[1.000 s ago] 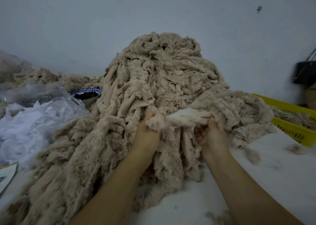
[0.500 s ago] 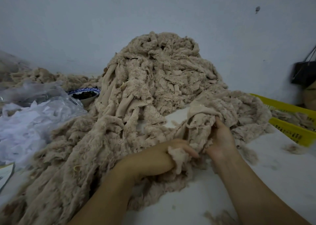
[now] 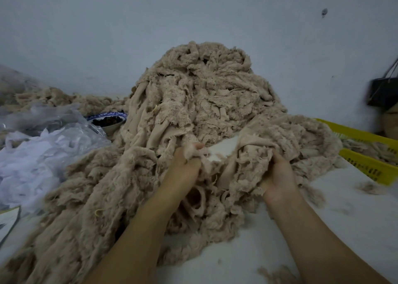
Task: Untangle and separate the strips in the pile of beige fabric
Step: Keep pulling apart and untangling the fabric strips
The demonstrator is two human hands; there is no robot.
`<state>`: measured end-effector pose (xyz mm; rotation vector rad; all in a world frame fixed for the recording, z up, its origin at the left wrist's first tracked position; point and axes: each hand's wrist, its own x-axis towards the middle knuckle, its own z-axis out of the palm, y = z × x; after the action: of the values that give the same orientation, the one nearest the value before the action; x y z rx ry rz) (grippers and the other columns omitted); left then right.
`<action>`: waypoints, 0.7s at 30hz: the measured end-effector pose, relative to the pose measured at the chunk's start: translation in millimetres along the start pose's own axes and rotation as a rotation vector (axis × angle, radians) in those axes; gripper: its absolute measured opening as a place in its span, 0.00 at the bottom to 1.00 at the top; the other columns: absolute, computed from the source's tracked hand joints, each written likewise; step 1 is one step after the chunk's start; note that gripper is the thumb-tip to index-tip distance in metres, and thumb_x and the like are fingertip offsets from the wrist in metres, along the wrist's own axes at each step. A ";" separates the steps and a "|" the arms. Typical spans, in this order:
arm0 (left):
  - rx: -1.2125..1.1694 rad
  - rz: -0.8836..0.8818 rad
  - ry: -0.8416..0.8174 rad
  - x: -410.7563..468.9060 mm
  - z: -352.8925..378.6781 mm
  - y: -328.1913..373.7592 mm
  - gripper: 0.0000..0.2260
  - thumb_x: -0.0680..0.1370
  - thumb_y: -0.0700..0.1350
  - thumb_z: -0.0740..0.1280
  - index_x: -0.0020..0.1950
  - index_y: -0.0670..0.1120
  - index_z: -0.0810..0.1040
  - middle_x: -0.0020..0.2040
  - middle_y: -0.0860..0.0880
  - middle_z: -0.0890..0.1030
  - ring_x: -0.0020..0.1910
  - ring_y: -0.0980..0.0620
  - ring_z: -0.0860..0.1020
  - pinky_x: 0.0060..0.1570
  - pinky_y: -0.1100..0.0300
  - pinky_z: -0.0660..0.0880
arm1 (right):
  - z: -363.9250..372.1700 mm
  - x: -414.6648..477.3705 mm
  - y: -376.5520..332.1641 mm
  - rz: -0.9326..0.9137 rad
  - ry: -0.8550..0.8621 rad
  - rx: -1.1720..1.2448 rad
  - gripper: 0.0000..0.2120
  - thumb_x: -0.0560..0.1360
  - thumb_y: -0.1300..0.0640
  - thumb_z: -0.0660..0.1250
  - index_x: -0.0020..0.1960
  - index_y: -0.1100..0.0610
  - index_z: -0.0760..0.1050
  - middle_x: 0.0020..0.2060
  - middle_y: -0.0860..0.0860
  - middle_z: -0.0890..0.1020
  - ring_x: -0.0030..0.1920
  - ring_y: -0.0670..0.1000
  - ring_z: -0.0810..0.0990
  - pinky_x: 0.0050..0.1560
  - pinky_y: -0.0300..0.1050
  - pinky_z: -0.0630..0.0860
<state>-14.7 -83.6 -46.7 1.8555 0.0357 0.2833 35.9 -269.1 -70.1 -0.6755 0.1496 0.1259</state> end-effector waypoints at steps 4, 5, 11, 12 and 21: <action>0.768 0.162 0.177 0.0 -3.1 -14.2 0.15 0.73 0.55 0.68 0.50 0.50 0.67 0.54 0.52 0.65 0.53 0.52 0.64 0.53 0.55 0.66 | 0.2 -1.3 2.8 0.026 -0.057 -0.003 0.22 0.83 0.47 0.55 0.60 0.61 0.80 0.54 0.61 0.84 0.52 0.59 0.85 0.54 0.56 0.79; 0.769 0.171 0.208 1.1 -4.6 -13.8 0.13 0.74 0.55 0.68 0.45 0.49 0.68 0.50 0.51 0.68 0.48 0.51 0.68 0.45 0.55 0.68 | 0.5 -1.6 3.1 0.040 -0.066 0.004 0.22 0.83 0.47 0.56 0.61 0.61 0.80 0.55 0.61 0.84 0.52 0.59 0.85 0.54 0.56 0.80; 0.306 0.035 -0.043 3.5 -6.9 -15.7 0.08 0.82 0.45 0.62 0.44 0.51 0.77 0.43 0.54 0.78 0.44 0.55 0.76 0.46 0.59 0.72 | 5.5 -6.1 5.4 0.058 -0.107 -0.004 0.23 0.82 0.45 0.57 0.62 0.62 0.79 0.57 0.61 0.83 0.53 0.59 0.85 0.45 0.53 0.83; 0.247 0.068 -0.099 1.0 -4.2 -13.6 0.09 0.82 0.42 0.60 0.55 0.54 0.78 0.53 0.56 0.78 0.53 0.58 0.76 0.54 0.62 0.72 | 6.2 -7.1 6.1 0.059 -0.122 -0.001 0.24 0.82 0.46 0.57 0.61 0.62 0.80 0.56 0.62 0.83 0.53 0.59 0.85 0.43 0.54 0.84; 0.008 0.008 -0.305 -6.6 17.0 -18.4 0.05 0.79 0.48 0.68 0.50 0.48 0.81 0.32 0.57 0.83 0.29 0.59 0.81 0.31 0.69 0.76 | 14.9 -15.7 19.8 0.007 -0.195 -0.361 0.24 0.80 0.42 0.62 0.64 0.60 0.78 0.55 0.58 0.85 0.54 0.57 0.85 0.44 0.50 0.83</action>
<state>-15.2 -95.2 -69.9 1.8892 -0.1806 0.0041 18.7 -245.4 -68.0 -1.0174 -0.0605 0.2281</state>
